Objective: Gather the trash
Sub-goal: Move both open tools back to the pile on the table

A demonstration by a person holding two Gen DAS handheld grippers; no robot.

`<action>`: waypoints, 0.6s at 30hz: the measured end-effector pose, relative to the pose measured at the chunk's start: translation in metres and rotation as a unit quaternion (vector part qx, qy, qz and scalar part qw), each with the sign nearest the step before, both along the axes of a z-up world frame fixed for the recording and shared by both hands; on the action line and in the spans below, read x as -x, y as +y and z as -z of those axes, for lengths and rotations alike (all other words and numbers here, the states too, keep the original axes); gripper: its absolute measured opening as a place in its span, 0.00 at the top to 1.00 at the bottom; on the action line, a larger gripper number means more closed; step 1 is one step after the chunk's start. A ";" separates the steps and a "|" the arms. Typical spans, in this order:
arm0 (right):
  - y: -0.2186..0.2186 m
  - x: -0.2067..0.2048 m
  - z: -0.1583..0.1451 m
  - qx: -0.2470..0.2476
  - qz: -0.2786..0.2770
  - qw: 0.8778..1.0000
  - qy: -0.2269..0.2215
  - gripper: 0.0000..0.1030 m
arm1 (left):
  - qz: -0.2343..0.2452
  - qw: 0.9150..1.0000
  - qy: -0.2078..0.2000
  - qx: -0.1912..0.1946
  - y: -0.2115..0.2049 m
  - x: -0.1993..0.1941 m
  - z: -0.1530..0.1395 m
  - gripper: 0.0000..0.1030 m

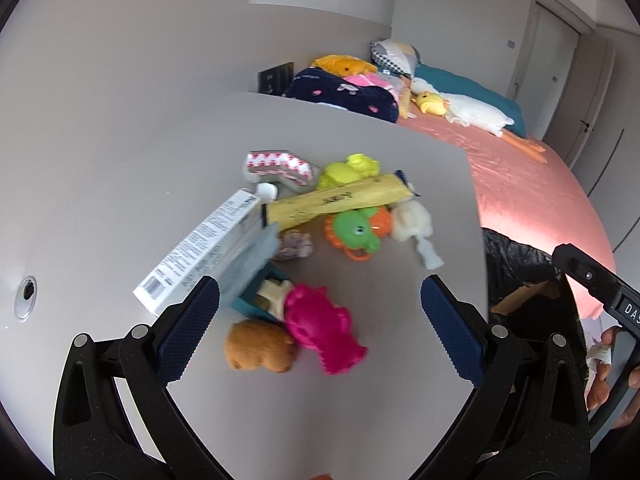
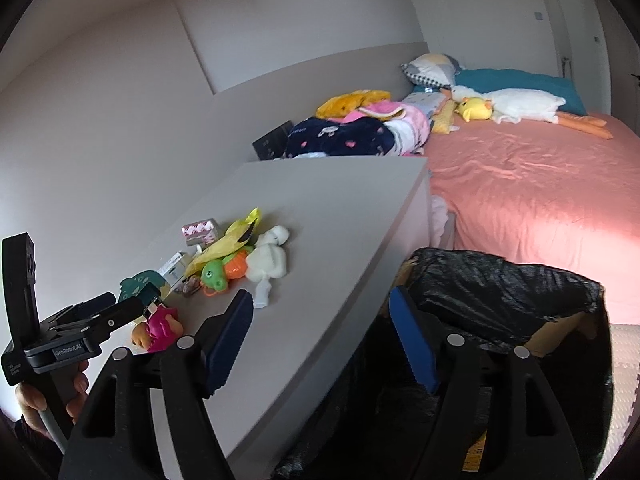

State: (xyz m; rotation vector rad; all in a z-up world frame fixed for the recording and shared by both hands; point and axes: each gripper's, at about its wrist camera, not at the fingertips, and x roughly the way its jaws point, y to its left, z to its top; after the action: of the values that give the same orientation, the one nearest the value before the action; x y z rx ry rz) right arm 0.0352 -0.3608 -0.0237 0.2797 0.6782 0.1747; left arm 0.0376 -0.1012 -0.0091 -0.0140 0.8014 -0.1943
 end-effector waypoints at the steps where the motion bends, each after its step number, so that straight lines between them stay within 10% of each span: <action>1: 0.005 -0.003 0.001 0.002 -0.004 1.000 0.002 0.30 | -0.002 1.000 0.000 -0.003 0.003 -0.001 0.001 0.05; 18: 0.057 -0.053 0.020 0.011 -0.052 0.998 0.030 0.30 | -0.006 0.999 0.038 -0.023 0.040 -0.029 0.034 0.32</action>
State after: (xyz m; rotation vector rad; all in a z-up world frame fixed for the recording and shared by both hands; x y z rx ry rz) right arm 0.0877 -0.3033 -0.0433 0.2294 0.7539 0.2587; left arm 0.0665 -0.0609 -0.0433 0.0164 0.8814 -0.1650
